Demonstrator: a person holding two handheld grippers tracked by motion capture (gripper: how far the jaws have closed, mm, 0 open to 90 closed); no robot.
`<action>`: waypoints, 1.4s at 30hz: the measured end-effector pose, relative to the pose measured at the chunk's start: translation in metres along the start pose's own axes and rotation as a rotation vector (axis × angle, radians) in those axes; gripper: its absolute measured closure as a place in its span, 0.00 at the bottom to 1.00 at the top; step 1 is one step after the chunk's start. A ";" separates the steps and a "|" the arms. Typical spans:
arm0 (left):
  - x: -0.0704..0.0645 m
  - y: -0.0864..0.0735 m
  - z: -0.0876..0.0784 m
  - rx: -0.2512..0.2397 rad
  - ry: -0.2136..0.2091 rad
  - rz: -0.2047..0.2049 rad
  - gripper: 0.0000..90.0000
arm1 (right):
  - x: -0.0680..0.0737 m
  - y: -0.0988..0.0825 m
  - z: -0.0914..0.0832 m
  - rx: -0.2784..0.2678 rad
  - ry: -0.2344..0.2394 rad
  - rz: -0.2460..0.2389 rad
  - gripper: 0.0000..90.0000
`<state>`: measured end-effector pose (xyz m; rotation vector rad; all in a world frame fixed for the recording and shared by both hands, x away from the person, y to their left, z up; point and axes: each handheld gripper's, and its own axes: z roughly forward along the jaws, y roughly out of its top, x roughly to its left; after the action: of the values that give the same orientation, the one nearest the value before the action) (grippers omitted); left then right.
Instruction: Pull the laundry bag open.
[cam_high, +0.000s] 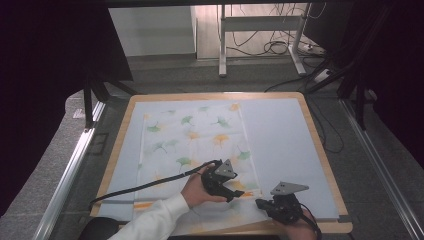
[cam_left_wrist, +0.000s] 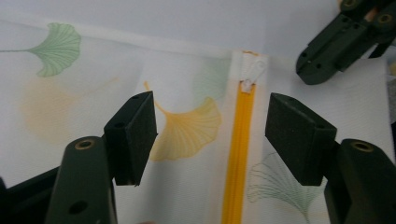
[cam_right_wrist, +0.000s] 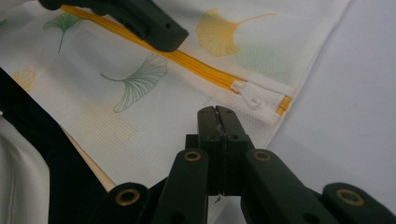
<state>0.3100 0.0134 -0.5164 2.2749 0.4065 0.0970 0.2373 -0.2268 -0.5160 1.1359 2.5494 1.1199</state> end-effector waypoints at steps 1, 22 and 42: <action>0.002 0.000 0.001 -0.002 0.001 -0.005 0.38 | 0.000 0.000 0.002 0.007 0.002 0.002 0.99; -0.012 0.023 0.032 0.020 -0.037 0.056 0.39 | 0.002 -0.004 0.000 0.025 0.004 -0.003 0.99; -0.010 0.028 0.049 0.028 -0.097 0.018 0.81 | 0.000 -0.004 0.003 0.054 0.003 0.005 0.99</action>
<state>0.3177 -0.0418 -0.5280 2.3007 0.3379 -0.0103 0.2360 -0.2268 -0.5208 1.1545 2.5952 1.0608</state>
